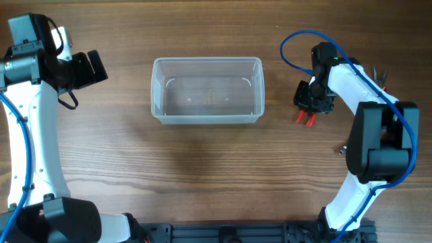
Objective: Pack container
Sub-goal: 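Carry the red shears with the right gripper and drop into container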
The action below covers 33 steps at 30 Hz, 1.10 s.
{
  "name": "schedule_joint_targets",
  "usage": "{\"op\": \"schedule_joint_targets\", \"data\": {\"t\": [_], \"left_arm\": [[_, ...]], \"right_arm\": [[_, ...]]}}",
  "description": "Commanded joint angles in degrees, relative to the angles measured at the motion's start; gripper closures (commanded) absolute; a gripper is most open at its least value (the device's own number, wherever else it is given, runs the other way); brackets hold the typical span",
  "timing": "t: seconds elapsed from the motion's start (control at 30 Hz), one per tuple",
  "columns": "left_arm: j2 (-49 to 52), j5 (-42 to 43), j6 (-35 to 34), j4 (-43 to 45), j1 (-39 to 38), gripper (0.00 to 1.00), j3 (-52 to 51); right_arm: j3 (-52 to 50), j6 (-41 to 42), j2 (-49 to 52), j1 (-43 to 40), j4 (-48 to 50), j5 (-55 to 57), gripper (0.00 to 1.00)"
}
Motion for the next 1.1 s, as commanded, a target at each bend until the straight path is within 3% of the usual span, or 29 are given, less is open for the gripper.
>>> {"op": "schedule_joint_targets", "data": {"t": [0.0, 0.27, 0.37, 0.47, 0.5, 0.63, 0.8, 1.07], "left_arm": [[0.55, -0.37, -0.74, 0.13, 0.28, 0.00, 0.20], [0.55, -0.37, -0.74, 0.13, 0.28, 0.00, 0.20], [0.55, -0.35, -0.74, 0.11, 0.28, 0.00, 0.20], [0.55, -0.33, -0.76, 0.11, 0.28, 0.00, 0.20], [0.55, -0.33, -0.74, 0.09, 0.28, 0.00, 0.22], [0.55, -0.13, -0.76, 0.09, 0.28, 0.00, 0.20], [0.55, -0.13, -0.76, 0.09, 0.28, 0.00, 0.20], [0.55, -0.13, -0.76, -0.17, 0.28, 0.00, 0.20]], "right_arm": [[-0.02, -0.17, 1.40, 0.24, 0.94, -0.48, 0.96], [13.53, -6.40, -8.24, 1.36, -10.51, 3.37, 0.96], [23.50, -14.21, -14.25, 5.90, -14.10, 4.07, 0.96], [30.58, -24.28, -16.24, 13.09, -16.87, 4.02, 0.96], [32.24, -33.73, -16.24, 17.73, -17.99, 1.05, 0.96], [32.00, -53.86, -15.67, 26.77, -17.38, -5.57, 0.96], [31.95, -71.65, -10.19, 33.27, -12.81, -9.01, 0.96], [31.95, -71.73, 5.99, 33.48, -9.55, -11.67, 0.96]]}}
